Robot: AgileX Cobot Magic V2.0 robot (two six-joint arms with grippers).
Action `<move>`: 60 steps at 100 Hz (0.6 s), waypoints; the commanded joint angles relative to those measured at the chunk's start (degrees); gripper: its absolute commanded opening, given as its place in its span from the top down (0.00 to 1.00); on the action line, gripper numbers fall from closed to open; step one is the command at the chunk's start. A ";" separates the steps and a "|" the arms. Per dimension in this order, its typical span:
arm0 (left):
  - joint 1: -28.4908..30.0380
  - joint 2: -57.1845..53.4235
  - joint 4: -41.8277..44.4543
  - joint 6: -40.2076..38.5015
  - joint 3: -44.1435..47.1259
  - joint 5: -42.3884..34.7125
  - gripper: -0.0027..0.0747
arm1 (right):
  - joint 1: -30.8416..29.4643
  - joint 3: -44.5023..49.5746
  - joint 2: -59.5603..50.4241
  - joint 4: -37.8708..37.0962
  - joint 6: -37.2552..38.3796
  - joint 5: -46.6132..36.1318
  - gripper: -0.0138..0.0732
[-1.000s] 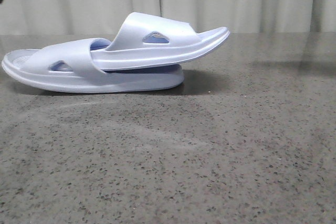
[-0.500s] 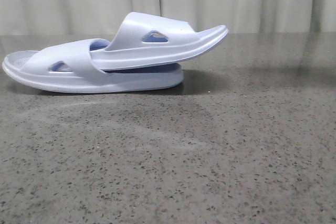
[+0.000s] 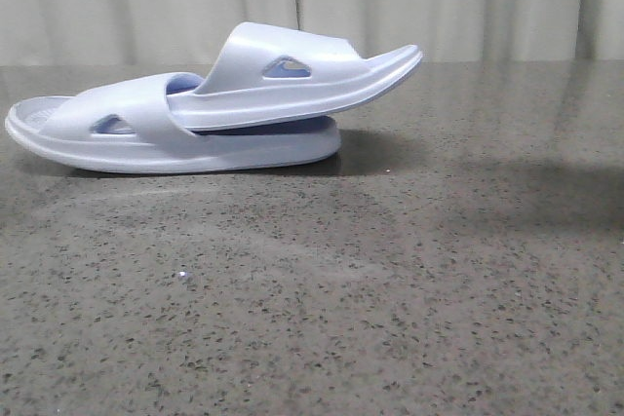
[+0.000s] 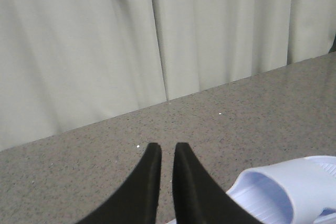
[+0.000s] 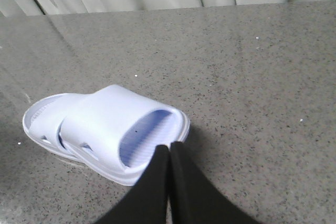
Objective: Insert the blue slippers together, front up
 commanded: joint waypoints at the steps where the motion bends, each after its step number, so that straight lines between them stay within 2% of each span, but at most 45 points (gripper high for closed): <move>1: -3.81 -4.22 -1.29 0.21 3.45 -9.14 0.95 | 1.64 1.26 -3.13 1.61 -1.50 -4.96 0.93; 21: -9.74 -10.30 -3.43 0.21 14.18 -14.38 0.95 | 4.06 9.15 -9.21 1.61 -1.72 -11.77 0.93; 36: -12.76 -14.31 -6.19 0.21 21.78 -18.54 0.95 | 4.16 16.20 -13.44 1.61 -1.72 -13.66 0.93; 60: -14.14 -17.11 -9.45 0.21 28.79 -21.84 0.95 | 4.16 21.66 -15.54 3.57 -1.72 -14.41 0.93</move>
